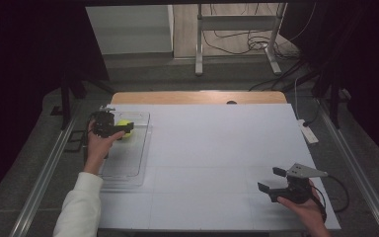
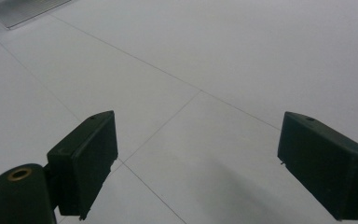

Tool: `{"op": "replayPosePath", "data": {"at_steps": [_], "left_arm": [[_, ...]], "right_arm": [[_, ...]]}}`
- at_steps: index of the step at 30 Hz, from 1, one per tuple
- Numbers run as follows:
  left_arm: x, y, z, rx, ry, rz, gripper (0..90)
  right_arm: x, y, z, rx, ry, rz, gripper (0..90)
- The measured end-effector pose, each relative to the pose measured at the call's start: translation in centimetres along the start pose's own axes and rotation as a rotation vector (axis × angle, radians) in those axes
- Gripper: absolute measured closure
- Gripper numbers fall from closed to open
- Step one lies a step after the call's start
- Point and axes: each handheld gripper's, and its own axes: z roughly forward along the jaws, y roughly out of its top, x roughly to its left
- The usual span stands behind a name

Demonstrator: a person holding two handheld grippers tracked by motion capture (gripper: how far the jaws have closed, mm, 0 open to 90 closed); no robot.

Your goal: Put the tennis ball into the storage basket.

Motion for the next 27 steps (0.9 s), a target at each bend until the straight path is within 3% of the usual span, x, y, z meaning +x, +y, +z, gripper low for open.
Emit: {"op": "replayPosePath", "data": {"at_steps": [5, 12, 27], "left_arm": [[-0.8, -0.2, -1.3, -0.041, -0.038, 0.039, 13.9], [-1.6, -0.8, -2.8, -0.073, -0.081, 0.054, 14.0], [-3.5, -4.3, -6.2, -0.126, -0.179, 0.08, 13.8]], "right_arm": [[-0.1, 0.0, 0.0, 0.001, 0.001, 0.002, 12.5], [0.0, 0.0, 0.1, 0.01, -0.009, -0.002, 12.5], [0.3, 0.0, -0.1, 0.017, -0.025, -0.006, 12.5]]}}
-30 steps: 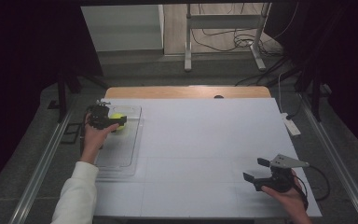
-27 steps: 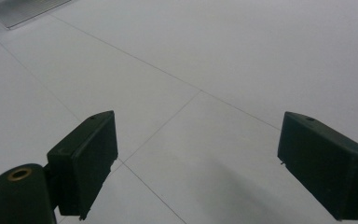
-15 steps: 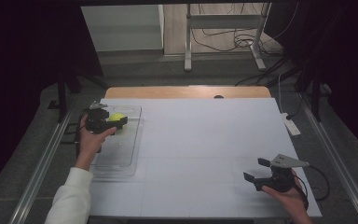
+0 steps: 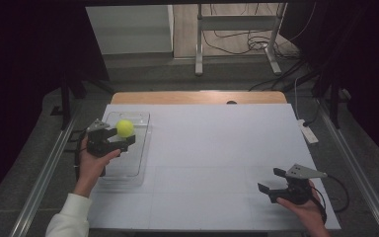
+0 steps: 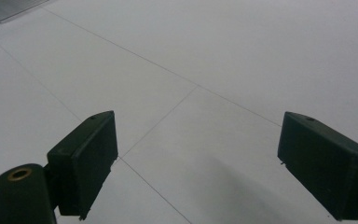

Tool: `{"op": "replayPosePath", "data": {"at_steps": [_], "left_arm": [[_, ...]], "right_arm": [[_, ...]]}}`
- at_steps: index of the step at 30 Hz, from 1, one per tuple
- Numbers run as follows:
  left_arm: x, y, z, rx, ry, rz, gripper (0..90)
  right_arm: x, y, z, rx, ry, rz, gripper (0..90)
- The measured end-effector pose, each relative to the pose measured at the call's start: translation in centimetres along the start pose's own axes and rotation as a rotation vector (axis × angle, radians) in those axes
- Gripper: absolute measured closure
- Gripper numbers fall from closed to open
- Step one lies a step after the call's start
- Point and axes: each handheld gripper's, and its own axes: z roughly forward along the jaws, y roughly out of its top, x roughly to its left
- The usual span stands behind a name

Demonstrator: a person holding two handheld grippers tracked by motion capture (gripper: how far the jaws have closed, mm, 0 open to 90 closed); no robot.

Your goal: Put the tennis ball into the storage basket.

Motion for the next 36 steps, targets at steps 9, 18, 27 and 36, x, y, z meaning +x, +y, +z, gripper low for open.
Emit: {"op": "replayPosePath", "data": {"at_steps": [9, 18, 27, 36], "left_arm": [[-2.1, -1.7, -1.5, -0.025, -0.069, 0.015, 13.8], [-4.2, -3.7, -2.4, -0.038, -0.094, 0.046, 14.0], [-5.8, -5.5, -2.9, -0.056, -0.125, 0.077, 14.3], [-7.2, -6.4, -2.5, -0.035, -0.149, 0.125, 13.8]], "right_arm": [[0.0, 0.0, -0.1, -0.002, 0.002, -0.001, 12.5], [0.0, 0.0, -0.1, -0.005, 0.006, -0.001, 12.5], [0.0, 0.0, -0.2, -0.011, 0.008, 0.002, 12.5], [0.0, 0.1, -0.2, -0.018, 0.006, 0.0, 12.5]]}}
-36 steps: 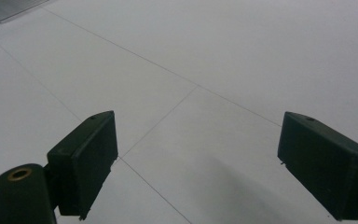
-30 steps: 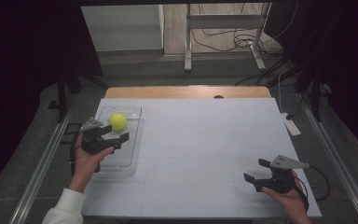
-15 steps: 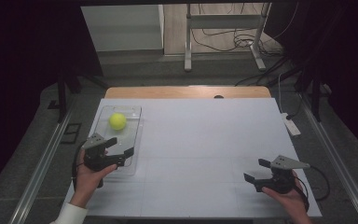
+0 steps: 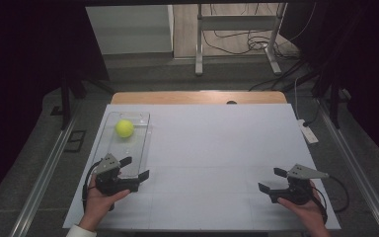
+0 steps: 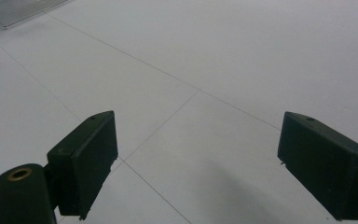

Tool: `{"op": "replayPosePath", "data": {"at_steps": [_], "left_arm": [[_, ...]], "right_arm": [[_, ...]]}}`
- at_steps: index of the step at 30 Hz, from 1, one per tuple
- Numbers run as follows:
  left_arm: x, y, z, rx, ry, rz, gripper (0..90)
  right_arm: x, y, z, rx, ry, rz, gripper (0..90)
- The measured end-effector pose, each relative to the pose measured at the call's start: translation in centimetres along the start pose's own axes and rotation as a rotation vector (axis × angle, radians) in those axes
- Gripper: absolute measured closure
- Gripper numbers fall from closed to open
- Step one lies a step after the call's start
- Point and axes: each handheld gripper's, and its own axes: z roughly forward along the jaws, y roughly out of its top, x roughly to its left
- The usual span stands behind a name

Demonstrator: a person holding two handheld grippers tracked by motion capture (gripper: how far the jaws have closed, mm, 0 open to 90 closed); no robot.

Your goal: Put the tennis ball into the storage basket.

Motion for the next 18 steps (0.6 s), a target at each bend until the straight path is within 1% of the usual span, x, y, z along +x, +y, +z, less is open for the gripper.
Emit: {"op": "replayPosePath", "data": {"at_steps": [18], "left_arm": [[-0.05, -0.1, 0.69, 0.02, 0.013, 0.011, 13.8]], "right_arm": [[-0.04, 0.0, -0.09, -0.005, -0.001, 0.0, 12.5]]}}
